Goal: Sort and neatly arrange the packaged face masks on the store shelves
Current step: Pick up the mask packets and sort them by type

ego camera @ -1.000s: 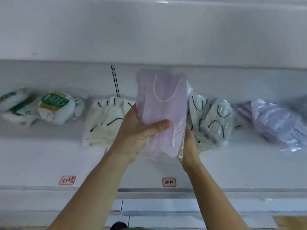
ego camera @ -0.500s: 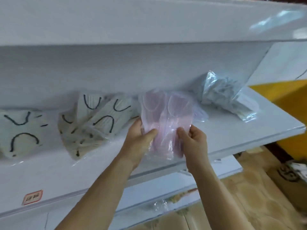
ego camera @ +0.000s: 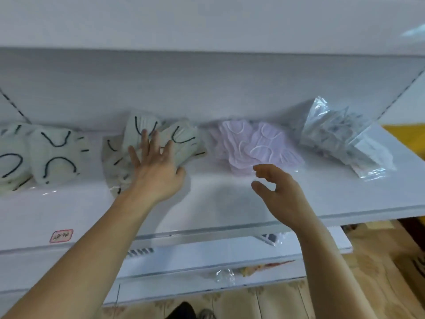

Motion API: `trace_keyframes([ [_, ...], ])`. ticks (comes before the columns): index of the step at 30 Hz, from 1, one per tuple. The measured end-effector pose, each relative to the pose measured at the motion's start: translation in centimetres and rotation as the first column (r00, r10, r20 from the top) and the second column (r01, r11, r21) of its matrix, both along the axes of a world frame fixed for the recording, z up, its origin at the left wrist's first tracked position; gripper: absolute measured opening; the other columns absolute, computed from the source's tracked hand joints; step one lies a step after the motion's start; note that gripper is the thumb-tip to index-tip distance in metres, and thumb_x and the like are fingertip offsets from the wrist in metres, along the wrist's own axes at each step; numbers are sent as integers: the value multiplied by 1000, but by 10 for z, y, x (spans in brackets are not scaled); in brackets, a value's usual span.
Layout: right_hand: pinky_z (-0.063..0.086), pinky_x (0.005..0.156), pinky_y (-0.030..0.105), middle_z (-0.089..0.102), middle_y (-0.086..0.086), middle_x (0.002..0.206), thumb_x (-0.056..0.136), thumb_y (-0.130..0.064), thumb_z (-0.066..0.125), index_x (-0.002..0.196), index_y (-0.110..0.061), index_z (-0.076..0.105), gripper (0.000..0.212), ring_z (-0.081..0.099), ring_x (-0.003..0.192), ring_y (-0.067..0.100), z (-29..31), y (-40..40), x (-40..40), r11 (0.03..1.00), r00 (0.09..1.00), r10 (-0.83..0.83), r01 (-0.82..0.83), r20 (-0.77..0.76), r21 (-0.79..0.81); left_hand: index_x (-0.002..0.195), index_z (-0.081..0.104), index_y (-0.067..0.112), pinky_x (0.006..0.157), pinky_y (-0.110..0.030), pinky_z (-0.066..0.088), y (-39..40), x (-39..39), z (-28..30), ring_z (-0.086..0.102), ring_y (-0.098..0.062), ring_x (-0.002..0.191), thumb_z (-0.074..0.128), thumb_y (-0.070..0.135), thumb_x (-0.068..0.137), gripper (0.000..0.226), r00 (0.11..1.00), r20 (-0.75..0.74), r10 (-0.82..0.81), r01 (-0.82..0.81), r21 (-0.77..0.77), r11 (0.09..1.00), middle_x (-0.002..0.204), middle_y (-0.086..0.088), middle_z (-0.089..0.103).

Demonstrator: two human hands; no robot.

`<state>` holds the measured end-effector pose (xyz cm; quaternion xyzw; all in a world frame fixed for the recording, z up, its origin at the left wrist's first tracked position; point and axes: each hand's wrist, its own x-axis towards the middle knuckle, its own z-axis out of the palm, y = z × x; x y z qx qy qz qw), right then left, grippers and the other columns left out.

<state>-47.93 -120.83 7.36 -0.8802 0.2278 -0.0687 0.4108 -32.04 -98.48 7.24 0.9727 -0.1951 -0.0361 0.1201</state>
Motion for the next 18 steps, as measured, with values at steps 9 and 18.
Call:
trace_keyframes([
  [9, 24, 120, 32, 51, 1, 148, 96, -21, 68, 148, -15, 47, 56, 35, 141, 16, 6, 145, 86, 886, 908, 413, -382, 73, -263, 162, 10, 16, 123, -60, -4, 179, -17, 18, -19, -25, 156, 55, 32, 99, 79, 969, 41, 243, -241, -63, 969, 171, -6, -14],
  [18, 13, 127, 50, 21, -6, 168, 101, -45, 55, 161, -28, 19, 72, -4, 158, 24, 11, 420, 154, 618, 673, 733, -720, -99, -316, 163, -5, 14, 127, -52, 7, 459, -46, -1, -17, -21, 157, 46, 41, 105, 82, 875, -65, 480, -481, -5, 876, 170, -4, -20],
])
